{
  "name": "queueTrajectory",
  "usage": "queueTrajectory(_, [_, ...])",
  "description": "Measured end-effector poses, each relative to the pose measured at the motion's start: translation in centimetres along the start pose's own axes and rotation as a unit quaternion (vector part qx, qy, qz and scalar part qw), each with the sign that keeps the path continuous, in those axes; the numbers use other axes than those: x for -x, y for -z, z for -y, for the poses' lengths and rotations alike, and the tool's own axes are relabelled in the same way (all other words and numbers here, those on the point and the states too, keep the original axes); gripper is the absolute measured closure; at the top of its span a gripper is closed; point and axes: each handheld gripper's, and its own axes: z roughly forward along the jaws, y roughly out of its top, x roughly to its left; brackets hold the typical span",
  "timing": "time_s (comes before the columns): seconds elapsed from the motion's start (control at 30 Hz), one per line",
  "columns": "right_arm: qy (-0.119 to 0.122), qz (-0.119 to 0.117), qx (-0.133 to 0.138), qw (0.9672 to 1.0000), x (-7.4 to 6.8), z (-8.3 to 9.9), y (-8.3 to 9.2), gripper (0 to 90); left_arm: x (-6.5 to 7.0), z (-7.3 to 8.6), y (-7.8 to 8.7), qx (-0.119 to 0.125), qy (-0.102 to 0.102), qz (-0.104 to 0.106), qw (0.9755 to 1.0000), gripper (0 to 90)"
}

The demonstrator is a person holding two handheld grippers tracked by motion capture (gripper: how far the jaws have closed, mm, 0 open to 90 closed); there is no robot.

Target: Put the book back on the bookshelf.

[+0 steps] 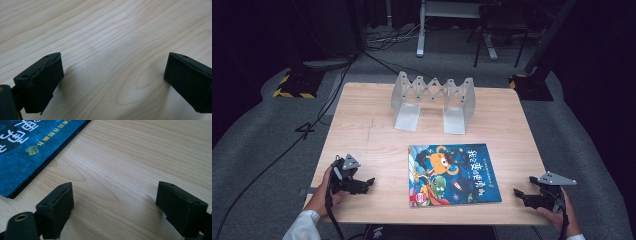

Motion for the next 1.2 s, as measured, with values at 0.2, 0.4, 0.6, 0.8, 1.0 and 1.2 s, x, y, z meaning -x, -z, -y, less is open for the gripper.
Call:
queueTrajectory(0.2, [0.0,0.0,0.0,1.0,0.0,0.0,0.0,15.0,1.3,-0.7,-0.6,-0.003,-0.032,0.03,0.999,2.3])
queueTrajectory(0.4, [0.0,0.001,0.001,1.0,0.0,-0.1,-0.1,15.0,2.2,-1.3,-1.2,-0.003,-0.054,0.058,0.9969,2.0])
queueTrajectory(0.6, [0.028,0.002,-0.004,0.9996,-0.6,-0.8,-0.3,22.0,2.1,-1.6,-1.5,-0.008,-0.083,0.082,0.9932,0.2])
queueTrajectory(0.8, [0.037,-0.022,0.006,0.999,-1.9,-2.4,-0.9,24.9,2.9,-2.1,-1.9,-0.006,-0.099,0.095,0.9905,0.1])
queueTrajectory(1.0, [0.067,-0.051,0.014,0.9964,-4.0,-5.3,-2.6,31.2,4.3,-2.7,-2.5,-0.007,-0.126,0.119,0.9848,0.1])
queueTrajectory(1.2, [0.062,-0.077,-0.003,0.9951,-4.6,-6.6,-5.3,35.0,5.2,-3.2,-3.0,-0.005,-0.138,0.133,0.9815,0.1])
